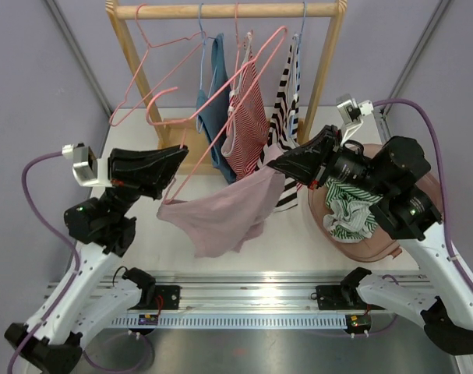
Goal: Remove the tank top from the hanger
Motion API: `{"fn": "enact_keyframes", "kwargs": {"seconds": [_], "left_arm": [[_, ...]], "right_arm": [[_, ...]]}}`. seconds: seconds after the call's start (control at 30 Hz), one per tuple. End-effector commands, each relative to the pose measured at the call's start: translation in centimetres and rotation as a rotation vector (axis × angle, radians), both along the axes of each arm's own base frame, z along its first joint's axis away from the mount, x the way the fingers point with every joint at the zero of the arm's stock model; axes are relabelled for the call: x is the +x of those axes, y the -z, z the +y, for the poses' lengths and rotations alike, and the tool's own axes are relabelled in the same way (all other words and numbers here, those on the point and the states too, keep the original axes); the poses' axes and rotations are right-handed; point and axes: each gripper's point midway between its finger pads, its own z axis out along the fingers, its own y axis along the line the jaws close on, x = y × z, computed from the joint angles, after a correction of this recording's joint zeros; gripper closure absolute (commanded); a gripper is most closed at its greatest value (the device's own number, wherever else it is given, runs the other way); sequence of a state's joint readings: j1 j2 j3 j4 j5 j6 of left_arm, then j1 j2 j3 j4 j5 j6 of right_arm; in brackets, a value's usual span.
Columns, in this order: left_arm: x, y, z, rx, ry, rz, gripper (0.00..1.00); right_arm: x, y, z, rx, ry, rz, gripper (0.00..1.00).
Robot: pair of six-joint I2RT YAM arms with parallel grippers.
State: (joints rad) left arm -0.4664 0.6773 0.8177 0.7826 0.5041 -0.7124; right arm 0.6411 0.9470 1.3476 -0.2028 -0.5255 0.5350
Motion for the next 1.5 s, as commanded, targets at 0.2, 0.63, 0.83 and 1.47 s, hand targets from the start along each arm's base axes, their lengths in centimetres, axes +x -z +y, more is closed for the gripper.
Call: {"fn": "enact_keyframes", "kwargs": {"seconds": [0.2, 0.63, 0.83, 1.47], "left_arm": [[-2.0, -5.6, 5.2, -0.301, -0.189, -0.248, 1.00], [3.4, 4.8, 10.0, 0.058, -0.636, 0.417, 1.00], [4.7, 7.8, 11.6, 0.096, -0.740, 0.550, 1.00], [17.6, 1.4, 7.8, 0.226, -0.713, 0.690, 1.00]], "right_arm": [[-1.6, 0.1, 0.0, -0.035, -0.068, 0.003, 1.00], [2.5, 19.2, -1.2, -0.302, 0.164, 0.363, 1.00], [2.5, 24.1, -1.6, -0.355, 0.190, 0.452, 0.47], [2.5, 23.0, -4.6, -0.415, 0.306, 0.359, 0.01]]}}
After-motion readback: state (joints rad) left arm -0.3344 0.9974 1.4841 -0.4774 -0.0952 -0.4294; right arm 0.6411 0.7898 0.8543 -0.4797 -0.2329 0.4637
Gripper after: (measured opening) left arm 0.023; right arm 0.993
